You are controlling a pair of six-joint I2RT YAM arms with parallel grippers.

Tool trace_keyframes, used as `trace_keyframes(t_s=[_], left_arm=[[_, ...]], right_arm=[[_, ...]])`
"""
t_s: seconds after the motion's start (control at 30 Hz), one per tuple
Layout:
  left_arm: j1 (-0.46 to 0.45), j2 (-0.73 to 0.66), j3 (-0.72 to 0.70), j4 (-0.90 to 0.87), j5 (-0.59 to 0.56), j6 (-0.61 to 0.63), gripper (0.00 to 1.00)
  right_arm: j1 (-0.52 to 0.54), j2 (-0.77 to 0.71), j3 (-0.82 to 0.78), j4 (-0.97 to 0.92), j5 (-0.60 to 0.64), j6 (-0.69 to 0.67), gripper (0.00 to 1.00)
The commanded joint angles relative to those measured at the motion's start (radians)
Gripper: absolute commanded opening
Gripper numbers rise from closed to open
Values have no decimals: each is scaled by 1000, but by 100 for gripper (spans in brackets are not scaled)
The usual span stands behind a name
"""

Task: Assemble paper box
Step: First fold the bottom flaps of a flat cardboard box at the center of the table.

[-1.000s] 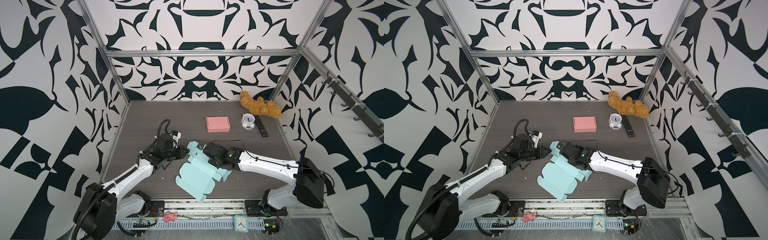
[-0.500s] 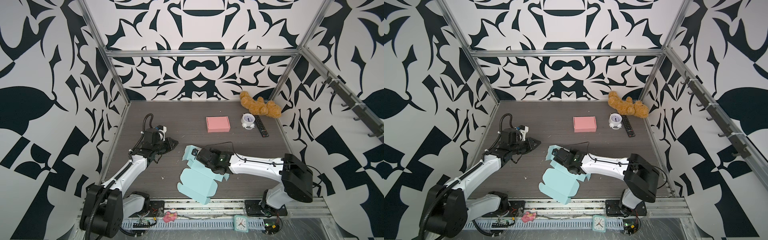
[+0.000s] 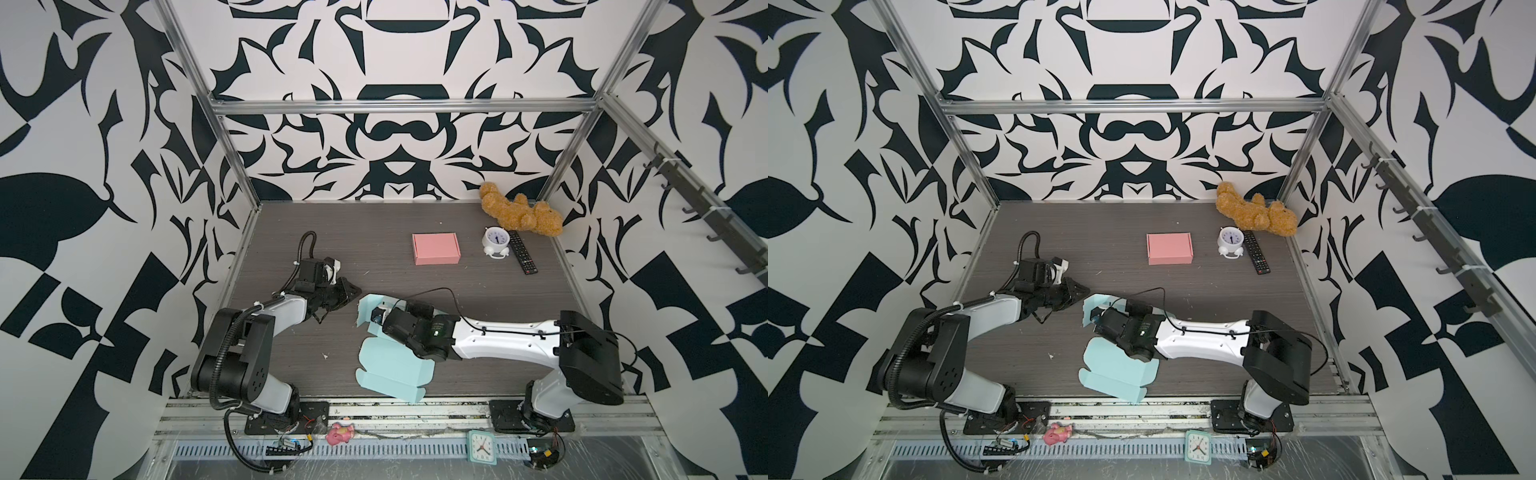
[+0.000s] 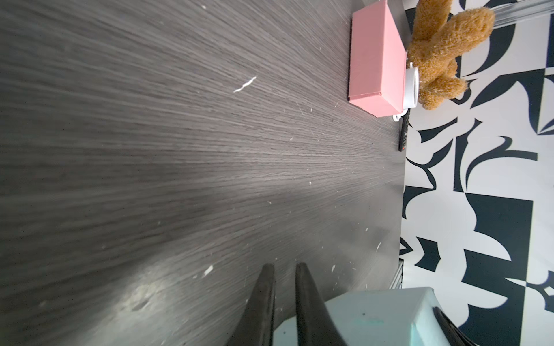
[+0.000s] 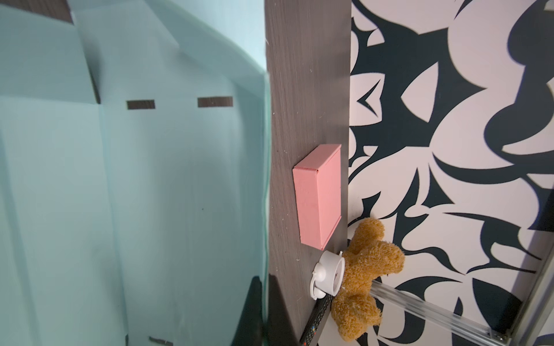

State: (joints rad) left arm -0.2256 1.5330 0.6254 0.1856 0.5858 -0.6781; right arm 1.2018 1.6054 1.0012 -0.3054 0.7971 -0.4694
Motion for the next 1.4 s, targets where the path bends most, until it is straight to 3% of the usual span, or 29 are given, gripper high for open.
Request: trace_keyframes(t_s=[0.0, 0.47, 0.83, 1.1, 1.37], left_arm=[[-12, 16, -11, 66, 62, 7, 18], [-80, -57, -64, 5, 59, 25, 20], [-83, -153, -137, -28, 30, 44, 21], [-84, -297, -259, -4, 23, 57, 22], [-89, -461, -357, 5, -3, 74, 29]], right_arm=[[11, 7, -5, 71, 66, -60, 0], [11, 38, -79, 300, 82, -206, 0], [37, -6, -132, 404, 98, -304, 0], [58, -32, -159, 442, 93, -349, 0], [61, -49, -168, 431, 75, -356, 0]])
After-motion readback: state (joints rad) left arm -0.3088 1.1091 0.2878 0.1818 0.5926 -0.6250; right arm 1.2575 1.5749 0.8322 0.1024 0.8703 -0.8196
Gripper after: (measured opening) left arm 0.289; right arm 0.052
